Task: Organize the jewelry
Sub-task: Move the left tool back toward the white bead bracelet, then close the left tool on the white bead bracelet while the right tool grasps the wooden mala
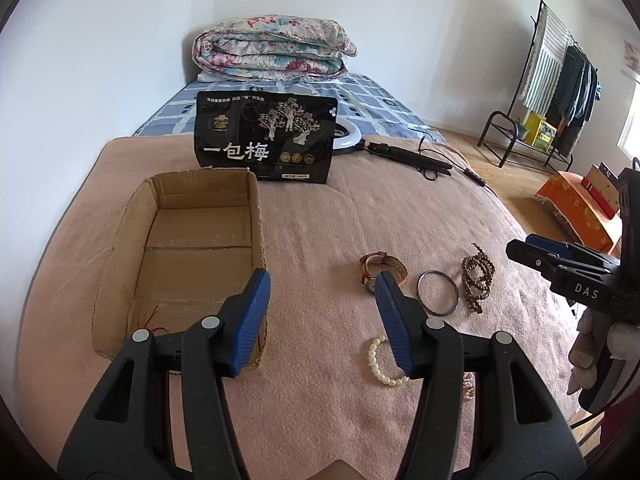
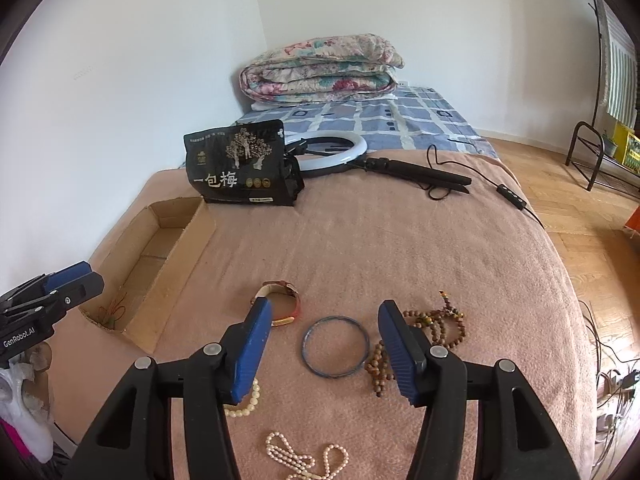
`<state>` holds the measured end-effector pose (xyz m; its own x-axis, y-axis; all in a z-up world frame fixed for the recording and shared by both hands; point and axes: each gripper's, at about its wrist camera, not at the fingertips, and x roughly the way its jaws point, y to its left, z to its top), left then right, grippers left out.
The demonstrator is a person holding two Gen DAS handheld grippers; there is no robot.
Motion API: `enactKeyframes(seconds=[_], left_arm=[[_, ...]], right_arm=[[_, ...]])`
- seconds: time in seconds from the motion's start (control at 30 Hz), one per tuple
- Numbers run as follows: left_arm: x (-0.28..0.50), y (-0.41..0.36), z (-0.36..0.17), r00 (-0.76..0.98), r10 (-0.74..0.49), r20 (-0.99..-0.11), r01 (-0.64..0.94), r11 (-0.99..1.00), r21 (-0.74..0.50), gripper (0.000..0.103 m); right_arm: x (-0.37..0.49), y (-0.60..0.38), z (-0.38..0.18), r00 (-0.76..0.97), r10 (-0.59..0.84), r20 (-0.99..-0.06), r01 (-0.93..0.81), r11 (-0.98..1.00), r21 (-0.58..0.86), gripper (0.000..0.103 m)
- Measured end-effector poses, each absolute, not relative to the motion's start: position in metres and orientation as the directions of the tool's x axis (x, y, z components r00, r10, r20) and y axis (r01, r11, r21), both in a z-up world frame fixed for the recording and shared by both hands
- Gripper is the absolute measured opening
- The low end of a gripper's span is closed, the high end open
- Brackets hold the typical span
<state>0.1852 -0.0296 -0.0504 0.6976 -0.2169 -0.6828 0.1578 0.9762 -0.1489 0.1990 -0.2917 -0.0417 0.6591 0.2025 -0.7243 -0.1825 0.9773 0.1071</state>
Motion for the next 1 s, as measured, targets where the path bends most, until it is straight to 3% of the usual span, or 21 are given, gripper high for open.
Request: enactKeyframes(seconds=[0.67,1.0], left_arm=[[0.187,-0.079,-0.090,0.615,-0.257,-0.745,0.243,0.961,-0.130,0.056],[0.187,-0.100,-0.119,0.565,-0.252,-0.786,0.266,0.957,-0.115,0.056]], right_arm=[[0.215,-0.350,-0.058,0.641,0.107,-0.760,-0.044,0.994,0.102,0.079],[0.226,-0.367,-0.079,0.609,0.071,-0.790,0.013,0.995,0.100,0.081]])
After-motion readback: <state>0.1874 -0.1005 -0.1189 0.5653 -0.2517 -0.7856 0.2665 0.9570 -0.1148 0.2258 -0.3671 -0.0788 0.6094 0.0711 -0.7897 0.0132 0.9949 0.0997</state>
